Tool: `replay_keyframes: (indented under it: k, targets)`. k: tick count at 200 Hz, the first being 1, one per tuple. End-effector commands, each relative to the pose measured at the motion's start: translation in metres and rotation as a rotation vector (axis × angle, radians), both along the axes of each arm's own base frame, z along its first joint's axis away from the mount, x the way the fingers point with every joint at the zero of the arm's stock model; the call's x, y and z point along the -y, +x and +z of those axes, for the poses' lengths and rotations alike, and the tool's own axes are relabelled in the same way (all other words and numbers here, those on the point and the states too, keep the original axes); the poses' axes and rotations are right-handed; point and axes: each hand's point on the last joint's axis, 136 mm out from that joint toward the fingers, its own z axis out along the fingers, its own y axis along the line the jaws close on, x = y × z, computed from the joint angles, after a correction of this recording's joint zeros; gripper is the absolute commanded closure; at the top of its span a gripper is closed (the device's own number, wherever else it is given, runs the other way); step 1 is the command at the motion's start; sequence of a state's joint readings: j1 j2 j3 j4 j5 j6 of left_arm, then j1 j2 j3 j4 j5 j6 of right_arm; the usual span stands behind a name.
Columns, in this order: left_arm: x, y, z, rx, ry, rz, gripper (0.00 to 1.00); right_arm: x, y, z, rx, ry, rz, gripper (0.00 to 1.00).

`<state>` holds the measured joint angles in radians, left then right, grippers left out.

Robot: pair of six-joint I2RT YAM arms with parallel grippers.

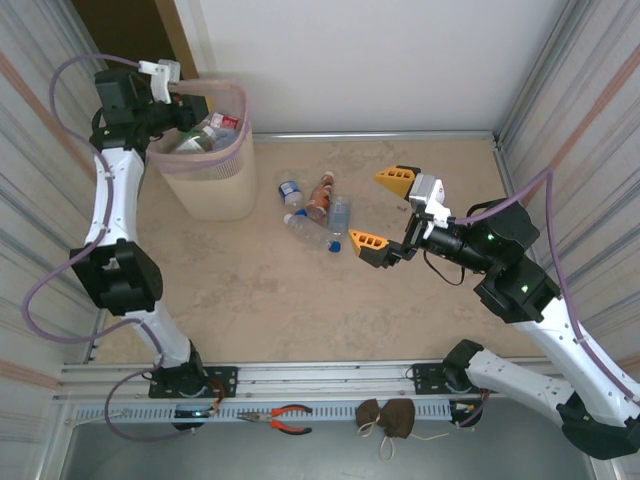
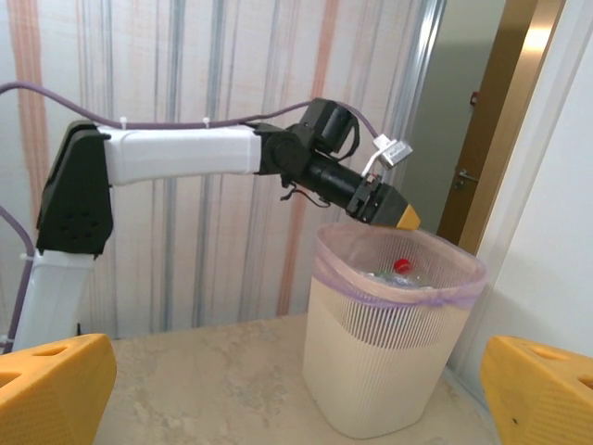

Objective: Put the plastic bottles in the bin

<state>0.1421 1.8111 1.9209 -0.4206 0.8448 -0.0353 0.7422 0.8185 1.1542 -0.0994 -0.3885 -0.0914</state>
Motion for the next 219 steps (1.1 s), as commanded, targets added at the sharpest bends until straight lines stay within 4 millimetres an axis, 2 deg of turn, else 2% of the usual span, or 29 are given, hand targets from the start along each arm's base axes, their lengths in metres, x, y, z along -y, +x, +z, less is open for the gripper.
replay_keyframes:
  k: [1, 67, 110, 137, 159, 176, 193, 219]
  targets:
    - [0.008, -0.009, -0.025, -0.131, 0.021, -0.027, 0.76, 0.002, -0.004, 0.015, 0.047, 0.02, -0.003, 0.01]
    - [0.018, -0.008, -0.072, -0.302, 0.034, -0.091, 0.83, -0.001, -0.002, 0.013, 0.042, 0.016, 0.0, 0.01]
    - [0.027, -0.012, -0.112, -0.396, 0.15, -0.13, 0.85, -0.001, 0.0, 0.011, 0.04, 0.009, -0.011, 0.01]
    - [0.026, -0.016, -0.141, -0.468, 0.211, -0.133, 0.85, -0.003, 0.001, 0.009, 0.037, 0.005, -0.01, 0.01]
    - [0.022, -0.016, -0.154, -0.5, 0.236, -0.125, 0.85, -0.003, 0.003, 0.01, 0.035, 0.005, -0.015, 0.01]
    - [0.019, -0.016, -0.155, -0.507, 0.248, -0.121, 0.85, -0.003, 0.006, 0.009, 0.026, 0.003, -0.028, 0.01]
    - [0.019, -0.015, -0.146, -0.488, 0.242, -0.121, 0.85, -0.003, 0.008, 0.009, 0.02, 0.004, -0.037, 0.01]
    - [0.022, -0.012, -0.109, -0.403, 0.162, -0.125, 0.82, -0.001, 0.022, 0.004, -0.026, 0.0, -0.098, 0.01]
